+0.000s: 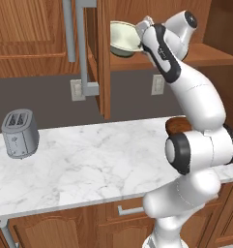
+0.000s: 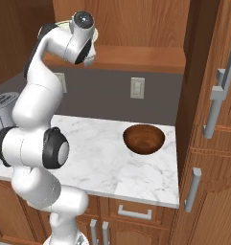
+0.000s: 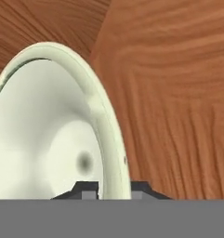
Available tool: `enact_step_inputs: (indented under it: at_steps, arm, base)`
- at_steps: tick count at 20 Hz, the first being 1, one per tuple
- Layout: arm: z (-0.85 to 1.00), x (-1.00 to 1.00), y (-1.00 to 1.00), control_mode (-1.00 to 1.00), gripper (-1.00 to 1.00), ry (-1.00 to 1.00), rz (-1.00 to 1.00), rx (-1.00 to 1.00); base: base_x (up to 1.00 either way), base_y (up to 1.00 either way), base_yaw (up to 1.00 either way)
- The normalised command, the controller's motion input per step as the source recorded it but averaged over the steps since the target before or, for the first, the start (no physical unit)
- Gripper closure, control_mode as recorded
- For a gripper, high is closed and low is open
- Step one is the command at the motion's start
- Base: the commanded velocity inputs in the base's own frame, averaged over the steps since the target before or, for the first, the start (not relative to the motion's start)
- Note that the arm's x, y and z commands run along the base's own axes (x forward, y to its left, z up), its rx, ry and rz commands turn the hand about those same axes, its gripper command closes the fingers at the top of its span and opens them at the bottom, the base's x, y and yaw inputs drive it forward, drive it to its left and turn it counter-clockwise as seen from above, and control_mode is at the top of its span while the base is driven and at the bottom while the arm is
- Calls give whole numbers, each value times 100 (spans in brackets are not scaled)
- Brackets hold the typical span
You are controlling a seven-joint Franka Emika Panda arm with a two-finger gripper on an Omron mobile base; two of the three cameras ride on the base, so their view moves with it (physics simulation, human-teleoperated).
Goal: Open the cabinet. Pick the bowls from the counter and place them in the cabinet. Then close the cabinet.
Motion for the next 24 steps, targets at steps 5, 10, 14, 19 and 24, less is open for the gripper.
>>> enact_step_inputs:
  at_steps: [5,10,14,19,24]
  arm:
    - [14,10,5,-100,-100,4,0,0]
    - [36,-1,-7,-100,-100,0,0,1]
    - [29,-24,-27,-100,-100,-2,0,4]
    - [2,-93,-33,-100,-100,-9,-3,8]
    - [0,-100,-22,-100,-100,-8,-9,5]
  base:
    - [0,0,0]
    - [0,0,0]
    - [0,0,0]
    - [0,0,0]
    - [0,0,0]
